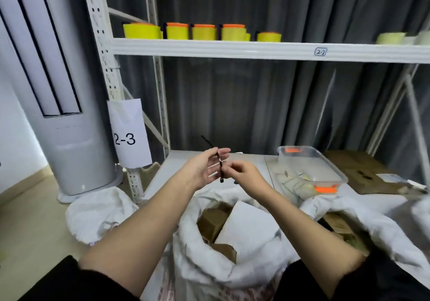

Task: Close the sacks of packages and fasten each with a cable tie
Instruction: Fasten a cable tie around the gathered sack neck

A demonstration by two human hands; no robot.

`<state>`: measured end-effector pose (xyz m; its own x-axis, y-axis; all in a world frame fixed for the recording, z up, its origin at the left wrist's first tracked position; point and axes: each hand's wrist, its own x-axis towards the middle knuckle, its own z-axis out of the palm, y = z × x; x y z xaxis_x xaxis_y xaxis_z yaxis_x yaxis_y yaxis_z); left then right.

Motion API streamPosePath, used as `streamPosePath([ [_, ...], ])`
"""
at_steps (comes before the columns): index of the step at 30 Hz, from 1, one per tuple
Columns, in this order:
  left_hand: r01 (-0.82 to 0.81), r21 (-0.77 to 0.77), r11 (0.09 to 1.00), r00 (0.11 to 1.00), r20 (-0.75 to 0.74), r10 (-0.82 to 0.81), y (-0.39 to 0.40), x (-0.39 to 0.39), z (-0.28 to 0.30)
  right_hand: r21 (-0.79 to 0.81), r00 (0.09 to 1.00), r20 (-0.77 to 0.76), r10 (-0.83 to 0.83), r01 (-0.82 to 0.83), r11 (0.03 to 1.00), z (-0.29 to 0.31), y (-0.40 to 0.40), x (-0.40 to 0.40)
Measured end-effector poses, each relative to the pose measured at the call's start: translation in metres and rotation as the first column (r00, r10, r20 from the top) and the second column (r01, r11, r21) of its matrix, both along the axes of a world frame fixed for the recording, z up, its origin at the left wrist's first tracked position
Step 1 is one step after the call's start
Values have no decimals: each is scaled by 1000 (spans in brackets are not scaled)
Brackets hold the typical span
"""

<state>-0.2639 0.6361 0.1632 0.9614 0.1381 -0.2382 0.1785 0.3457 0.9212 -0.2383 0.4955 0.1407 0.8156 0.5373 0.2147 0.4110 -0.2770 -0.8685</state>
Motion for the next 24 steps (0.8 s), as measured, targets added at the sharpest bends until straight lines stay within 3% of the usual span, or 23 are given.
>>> streamPosePath([
  [4, 47, 37, 998, 999, 7, -48, -33, 29, -5, -31, 998, -2, -65, 65, 997, 1, -36, 27],
  [7, 37, 351, 936, 999, -20, -32, -54, 54, -9, -109, 981, 65, -184, 191, 976, -3, -63, 61],
  [9, 22, 595, 804, 1000, -11, -19, -63, 76, -17, -190, 952, 143, -271, 295, 936, -5, -85, 89],
  [11, 36, 826, 563, 998, 4, -70, -65, 103, -27, -302, 914, 217, -343, 397, 867, -7, -110, 121],
  [13, 67, 948, 312, 994, -36, -104, -69, 125, -32, -404, 872, 279, -403, 487, 774, -9, -136, 153],
  [15, 68, 985, 159, 993, -51, -109, -75, 151, -37, -472, 836, 341, -429, 547, 691, -15, -161, 186],
  [18, 79, 996, 44, 991, -74, -114, -88, 184, -49, -547, 798, 407, -444, 602, 581, -39, -182, 234],
  [24, 100, 992, -70, 979, -111, -174, -98, 239, -105, -663, 750, 526, -401, 657, 360, -111, -196, 321],
])
